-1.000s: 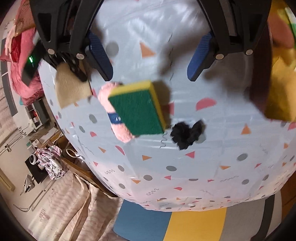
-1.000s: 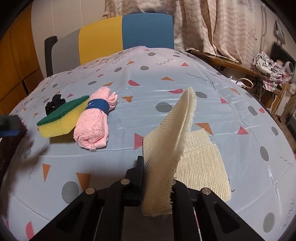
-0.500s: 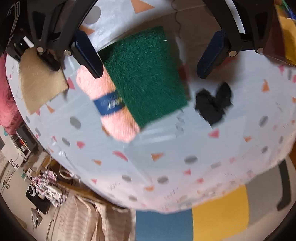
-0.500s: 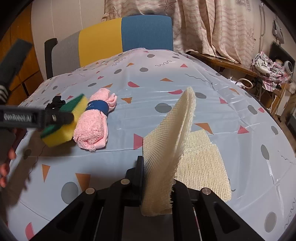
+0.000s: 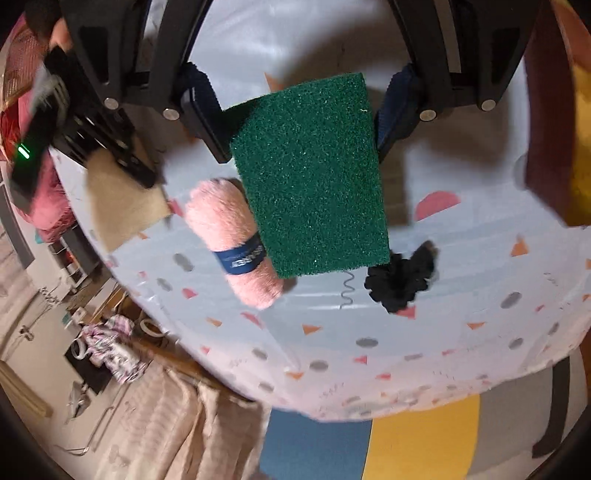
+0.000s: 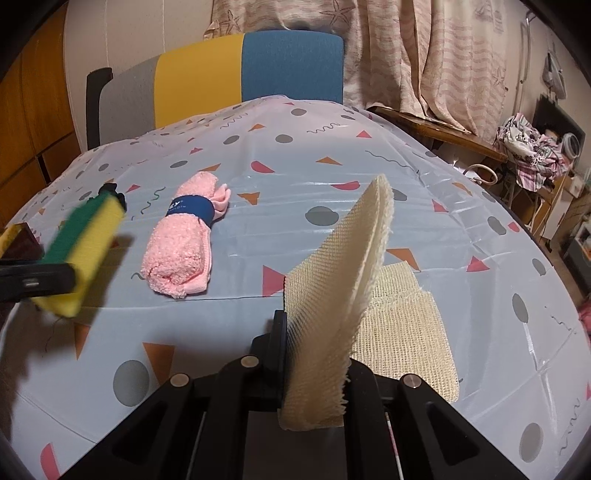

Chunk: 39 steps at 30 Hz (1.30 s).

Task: Organize rigid objects
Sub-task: 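Carry the scouring sponge into the tray and open the left gripper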

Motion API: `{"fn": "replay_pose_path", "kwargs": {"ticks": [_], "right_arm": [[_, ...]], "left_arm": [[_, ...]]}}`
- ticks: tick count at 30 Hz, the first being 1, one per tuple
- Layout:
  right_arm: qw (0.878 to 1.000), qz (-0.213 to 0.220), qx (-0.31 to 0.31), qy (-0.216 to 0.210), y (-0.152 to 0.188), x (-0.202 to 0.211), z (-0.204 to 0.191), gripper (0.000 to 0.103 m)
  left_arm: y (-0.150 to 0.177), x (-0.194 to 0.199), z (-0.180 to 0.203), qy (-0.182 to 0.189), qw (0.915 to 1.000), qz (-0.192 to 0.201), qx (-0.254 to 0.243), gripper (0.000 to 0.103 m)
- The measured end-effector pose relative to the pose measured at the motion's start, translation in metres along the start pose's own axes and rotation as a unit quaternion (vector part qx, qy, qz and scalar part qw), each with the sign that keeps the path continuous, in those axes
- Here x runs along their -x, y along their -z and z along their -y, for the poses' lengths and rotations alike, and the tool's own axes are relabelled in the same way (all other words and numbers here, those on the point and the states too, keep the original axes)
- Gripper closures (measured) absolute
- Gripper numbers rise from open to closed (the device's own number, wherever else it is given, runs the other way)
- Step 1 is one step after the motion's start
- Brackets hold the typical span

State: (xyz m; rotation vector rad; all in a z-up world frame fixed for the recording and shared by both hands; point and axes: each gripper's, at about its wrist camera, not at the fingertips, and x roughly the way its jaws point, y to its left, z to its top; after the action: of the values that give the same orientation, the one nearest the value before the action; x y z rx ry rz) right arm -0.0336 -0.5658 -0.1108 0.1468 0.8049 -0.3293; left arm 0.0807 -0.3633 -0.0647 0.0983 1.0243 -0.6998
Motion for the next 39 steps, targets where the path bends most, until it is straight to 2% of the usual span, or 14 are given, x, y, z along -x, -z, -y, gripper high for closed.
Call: {"fn": "replay_pose_path", "kwargs": {"ticks": [4,10,15,18,23,27,31,33,37,39], "right_arm": [[1.000,0.000,0.005,0.008,0.000,0.000,-0.002,0.094],[1.000,0.003,0.018,0.024,0.000,0.001,-0.007,0.094],[0.999,0.005,0.026,0.034,0.000,0.002,-0.010,0.094],[0.999,0.005,0.029,0.039,0.001,0.003,-0.011,0.094],[0.998,0.003,0.045,0.054,0.001,0.002,-0.018,0.094],[0.997,0.000,0.048,0.056,0.000,0.002,-0.018,0.094],[0.997,-0.004,0.044,0.064,-0.002,0.003,-0.017,0.094],[0.997,-0.005,0.044,0.068,-0.004,0.006,-0.017,0.094],[0.997,0.007,0.029,0.065,-0.007,0.025,-0.015,0.094],[0.998,0.020,0.022,0.059,-0.010,0.041,-0.015,0.094]], "left_arm": [[0.023,0.034,0.007,0.011,0.9994,0.017,-0.028,0.028],[0.055,0.086,-0.017,0.035,0.9989,0.025,-0.018,0.028],[0.075,0.134,-0.050,0.016,0.9986,0.047,-0.021,0.028],[0.089,0.159,-0.081,0.001,0.9986,0.053,-0.002,0.028],[0.112,0.173,-0.127,-0.031,0.9985,0.039,0.022,0.028],[0.129,0.169,-0.155,-0.039,0.9982,0.010,0.045,0.027],[0.143,0.157,-0.168,-0.037,0.9975,-0.029,0.052,0.026],[0.147,0.152,-0.168,-0.051,0.9970,-0.041,0.041,0.026],[0.150,0.154,-0.164,-0.089,0.9954,-0.034,0.016,0.020],[0.151,0.164,-0.166,-0.078,0.9968,-0.015,0.012,0.020]]}}
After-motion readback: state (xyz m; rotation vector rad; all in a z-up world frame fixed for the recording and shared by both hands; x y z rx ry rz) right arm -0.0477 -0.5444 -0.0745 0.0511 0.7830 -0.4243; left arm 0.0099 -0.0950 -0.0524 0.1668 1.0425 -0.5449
